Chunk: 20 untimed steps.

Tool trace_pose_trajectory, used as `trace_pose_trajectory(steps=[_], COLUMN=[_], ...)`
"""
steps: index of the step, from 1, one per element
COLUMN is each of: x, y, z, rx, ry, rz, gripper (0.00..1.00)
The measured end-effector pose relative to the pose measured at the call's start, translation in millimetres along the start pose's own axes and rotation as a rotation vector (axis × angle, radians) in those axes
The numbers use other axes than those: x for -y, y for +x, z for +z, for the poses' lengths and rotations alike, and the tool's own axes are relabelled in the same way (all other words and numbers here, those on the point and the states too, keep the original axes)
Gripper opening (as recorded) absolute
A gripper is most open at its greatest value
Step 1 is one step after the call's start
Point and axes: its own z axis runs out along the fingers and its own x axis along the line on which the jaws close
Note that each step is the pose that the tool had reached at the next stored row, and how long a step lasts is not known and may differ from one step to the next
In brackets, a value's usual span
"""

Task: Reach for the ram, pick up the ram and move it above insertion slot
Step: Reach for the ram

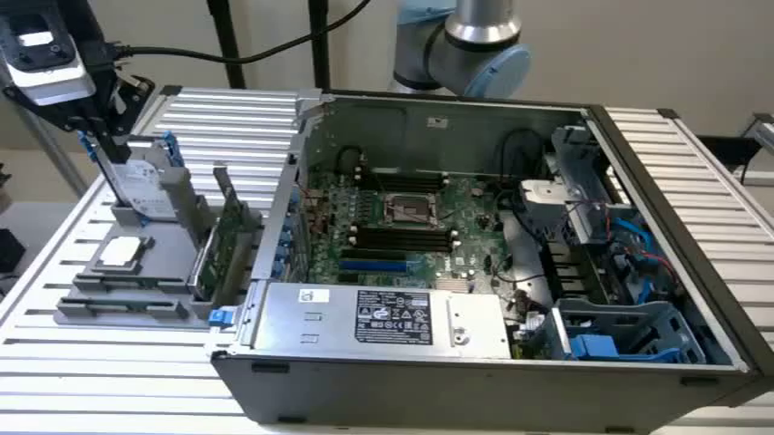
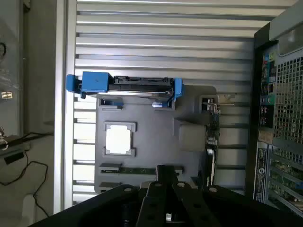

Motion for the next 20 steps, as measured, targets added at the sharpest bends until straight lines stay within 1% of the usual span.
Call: trace_pose_trajectory(steps=[12, 14, 16, 20], x=[0.0, 1.1, 5.4, 20.1], y=[0.0, 0.1, 0.7, 5.1], z=[0.0, 0.1, 1.1, 2.9], rx=[0.0, -0.0002, 0.0, -0.0003], ry=[0.0, 0.0, -0.0001, 0.0], rz=[0.0, 0.0, 0.0, 0.0], gripper=[0.11, 0.11, 0.11, 0.11])
